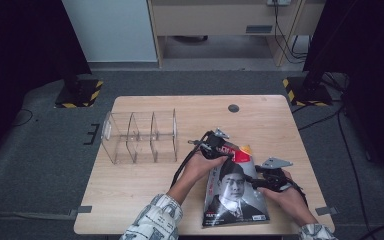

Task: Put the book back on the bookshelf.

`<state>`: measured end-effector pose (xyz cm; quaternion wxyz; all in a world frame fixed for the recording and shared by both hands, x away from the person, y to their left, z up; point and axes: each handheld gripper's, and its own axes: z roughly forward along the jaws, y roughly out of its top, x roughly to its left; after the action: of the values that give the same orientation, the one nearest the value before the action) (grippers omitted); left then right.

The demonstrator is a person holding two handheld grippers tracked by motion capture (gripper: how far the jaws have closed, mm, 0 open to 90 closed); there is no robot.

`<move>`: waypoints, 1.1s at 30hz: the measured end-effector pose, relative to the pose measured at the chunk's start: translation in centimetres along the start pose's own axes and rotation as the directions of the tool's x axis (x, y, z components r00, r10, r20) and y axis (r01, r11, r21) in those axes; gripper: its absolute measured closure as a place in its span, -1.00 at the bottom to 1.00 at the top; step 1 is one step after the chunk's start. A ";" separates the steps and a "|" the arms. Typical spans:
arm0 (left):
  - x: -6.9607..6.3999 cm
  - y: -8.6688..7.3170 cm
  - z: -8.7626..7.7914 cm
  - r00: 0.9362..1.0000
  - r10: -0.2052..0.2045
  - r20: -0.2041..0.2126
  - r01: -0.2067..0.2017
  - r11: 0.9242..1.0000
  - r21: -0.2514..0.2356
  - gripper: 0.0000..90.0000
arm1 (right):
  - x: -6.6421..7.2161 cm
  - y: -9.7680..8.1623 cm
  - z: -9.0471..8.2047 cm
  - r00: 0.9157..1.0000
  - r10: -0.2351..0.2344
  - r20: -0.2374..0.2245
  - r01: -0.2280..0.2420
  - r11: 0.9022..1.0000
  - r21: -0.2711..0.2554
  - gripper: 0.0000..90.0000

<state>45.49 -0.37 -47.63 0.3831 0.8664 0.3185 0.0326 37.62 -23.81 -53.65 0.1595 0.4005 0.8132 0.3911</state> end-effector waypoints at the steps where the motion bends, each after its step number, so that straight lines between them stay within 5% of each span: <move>1: 0.0 0.0 0.0 1.000 -0.001 0.003 0.001 1.000 -0.001 0.49 | 0.0 0.0 0.0 1.000 0.003 -0.001 -0.003 1.000 0.001 -0.13; 6: 0.0 0.0 -0.3 1.000 -0.026 0.002 0.026 1.000 -0.013 0.66 | 0.0 0.0 0.0 1.000 0.013 0.000 -0.013 1.000 0.004 -0.15; 11: 0.0 0.0 -0.6 0.997 -0.065 -0.046 0.065 0.998 -0.019 0.79 | 0.0 0.0 -0.1 1.000 0.031 -0.004 -0.031 0.999 0.011 -0.17; 15: 0.0 0.0 -0.9 0.996 -0.083 -0.036 0.082 0.996 -0.039 0.82 | -0.6 0.0 -0.9 0.998 0.065 -0.013 -0.065 0.998 0.006 -0.14; 24: -0.6 0.6 -2.6 0.997 -0.067 -0.028 0.065 0.995 -0.077 0.87 | -2.3 0.1 -2.5 0.989 0.125 0.081 -0.118 0.989 -0.085 -0.13; 28: -0.6 1.1 -3.5 0.998 -0.058 -0.034 0.054 0.994 -0.093 0.88 | -2.9 -0.1 -3.0 0.977 0.142 0.160 -0.130 0.988 -0.082 -0.14; 33: -0.5 1.4 -4.0 0.998 -0.054 -0.038 0.050 0.993 -0.105 0.89 | -3.4 -0.5 -2.8 0.964 0.170 0.206 -0.160 0.985 -0.065 -0.22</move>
<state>44.59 1.26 -43.76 0.4218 0.8360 0.3465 0.0566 37.87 -28.06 -52.39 0.2211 0.5021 0.7458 0.3778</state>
